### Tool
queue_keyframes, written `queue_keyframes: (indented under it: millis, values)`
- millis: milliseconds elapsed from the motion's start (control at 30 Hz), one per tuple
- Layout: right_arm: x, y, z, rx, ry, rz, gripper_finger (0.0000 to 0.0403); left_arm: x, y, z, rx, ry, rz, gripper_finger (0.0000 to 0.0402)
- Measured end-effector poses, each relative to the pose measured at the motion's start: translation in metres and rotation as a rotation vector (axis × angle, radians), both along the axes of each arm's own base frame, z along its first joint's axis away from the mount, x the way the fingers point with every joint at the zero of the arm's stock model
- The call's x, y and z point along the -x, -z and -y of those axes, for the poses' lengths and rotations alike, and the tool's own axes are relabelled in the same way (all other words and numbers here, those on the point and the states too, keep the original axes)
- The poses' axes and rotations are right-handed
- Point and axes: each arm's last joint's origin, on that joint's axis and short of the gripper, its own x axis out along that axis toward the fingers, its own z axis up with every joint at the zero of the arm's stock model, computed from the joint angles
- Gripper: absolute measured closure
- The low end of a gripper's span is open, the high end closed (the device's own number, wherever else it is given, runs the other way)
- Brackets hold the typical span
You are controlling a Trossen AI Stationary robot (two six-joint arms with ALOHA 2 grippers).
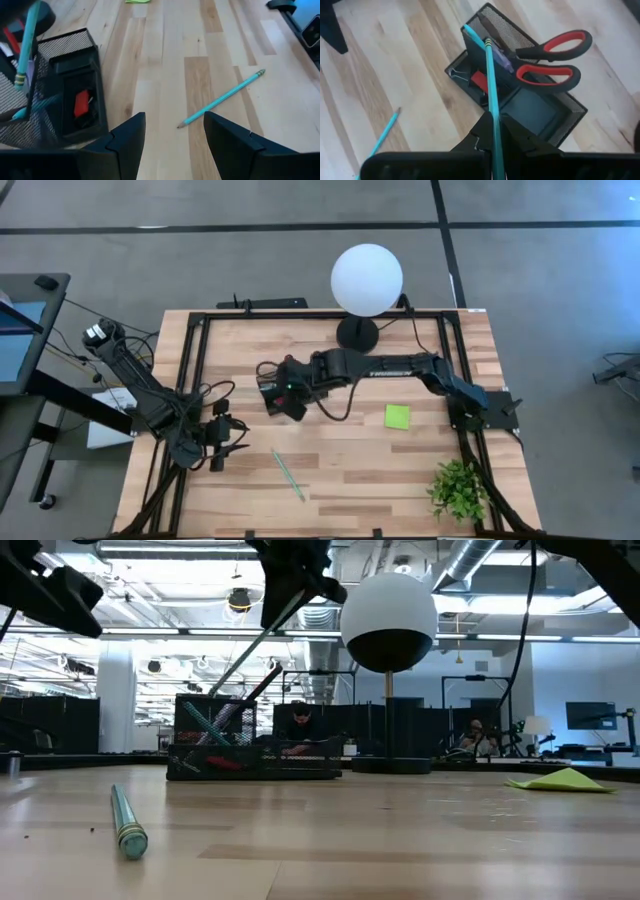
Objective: Pick and place office supplies into organizer
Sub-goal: Put the right blue pencil into the black desk organizer
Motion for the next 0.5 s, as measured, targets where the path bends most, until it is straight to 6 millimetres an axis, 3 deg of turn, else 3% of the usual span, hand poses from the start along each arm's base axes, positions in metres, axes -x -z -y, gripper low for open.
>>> queue_keyframes:
  millis: [500]
  values:
    - [0.003,0.001,0.073,-0.275,0.040,-0.010,0.0389,0.001,0.001,-0.002,-0.038,-0.025,0.007,0.0203]
